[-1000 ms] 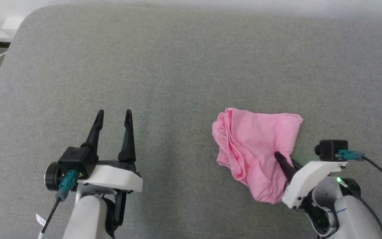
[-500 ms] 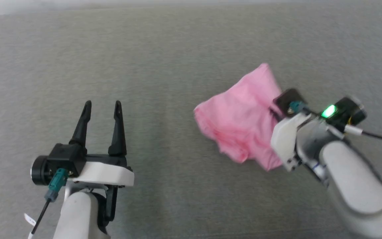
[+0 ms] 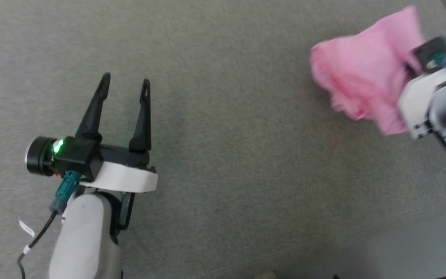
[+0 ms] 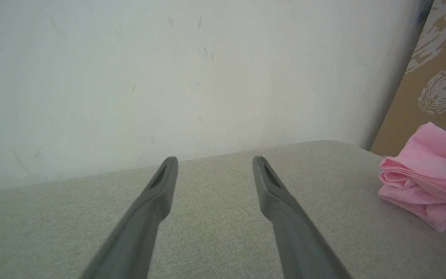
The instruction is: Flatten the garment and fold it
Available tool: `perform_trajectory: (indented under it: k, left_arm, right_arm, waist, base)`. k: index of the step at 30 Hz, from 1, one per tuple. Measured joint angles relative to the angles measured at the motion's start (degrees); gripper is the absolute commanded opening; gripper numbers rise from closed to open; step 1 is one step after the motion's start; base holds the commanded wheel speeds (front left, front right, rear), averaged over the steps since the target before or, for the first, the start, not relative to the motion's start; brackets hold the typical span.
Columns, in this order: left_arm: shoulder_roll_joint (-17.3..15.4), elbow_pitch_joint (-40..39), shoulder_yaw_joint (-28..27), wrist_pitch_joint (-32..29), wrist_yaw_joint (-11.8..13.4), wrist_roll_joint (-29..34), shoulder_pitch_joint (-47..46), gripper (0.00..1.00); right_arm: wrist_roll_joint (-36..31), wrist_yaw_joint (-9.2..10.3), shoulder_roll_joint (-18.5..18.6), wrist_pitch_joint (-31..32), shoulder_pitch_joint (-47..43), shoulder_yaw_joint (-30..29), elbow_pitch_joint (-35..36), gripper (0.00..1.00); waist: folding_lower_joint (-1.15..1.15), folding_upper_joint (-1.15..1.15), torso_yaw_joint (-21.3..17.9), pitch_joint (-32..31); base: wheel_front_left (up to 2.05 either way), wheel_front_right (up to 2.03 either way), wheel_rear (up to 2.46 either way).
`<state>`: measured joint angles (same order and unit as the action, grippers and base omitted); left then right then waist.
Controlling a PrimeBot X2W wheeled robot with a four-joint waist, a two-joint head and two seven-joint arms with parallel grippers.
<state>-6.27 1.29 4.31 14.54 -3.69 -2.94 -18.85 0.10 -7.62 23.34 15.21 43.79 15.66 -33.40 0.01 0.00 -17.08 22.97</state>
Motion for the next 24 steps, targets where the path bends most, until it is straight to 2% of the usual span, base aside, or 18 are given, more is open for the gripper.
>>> perform_trajectory:
  k: [8, 16, 17, 18, 24]
  left_arm:
    - [-2.1, -2.5, 0.7, -2.0, -0.4, 0.6, -1.7, 1.0]
    - [-2.5, -3.2, 0.7, -2.1, -0.3, 0.4, -1.8, 1.0]
    - [-2.4, -3.1, 0.8, -2.0, -0.3, 0.4, -1.8, 1.0]
    - [-2.3, -3.0, 0.9, -1.9, -0.3, 0.3, -1.8, 1.0]
    - [-0.7, -0.1, 1.6, -0.7, 0.0, -0.9, -1.8, 1.0]
  right_arm:
    - [-4.8, 0.0, 3.0, -6.1, 4.5, -10.1, -9.7, 0.0]
    - [-10.2, 0.0, 2.6, -11.3, 6.0, -16.9, -13.7, 0.0]
    - [-10.9, 0.0, 2.6, -11.7, 6.2, -17.6, -14.1, 0.19]
    - [-11.7, 0.0, 2.5, -11.9, 6.3, -18.4, -14.4, 0.99]
    - [-13.9, 0.0, 2.2, -14.7, 6.2, -25.0, -14.9, 1.0]
  waist:
    - [0.0, 0.0, -1.9, 7.2]
    - [-0.01, 0.0, 0.1, 10.8]
    - [-0.01, 0.0, 0.5, 10.8]
    - [0.0, 0.0, 1.0, 10.8]
    - [-0.01, 0.0, 3.1, 8.6]
  base:
    - [0.0, 0.0, 0.0]
    - [0.0, 0.0, 0.0]
    - [0.0, 0.0, 0.0]
    - [0.0, 0.0, 0.0]
    - [0.0, 0.0, 0.0]
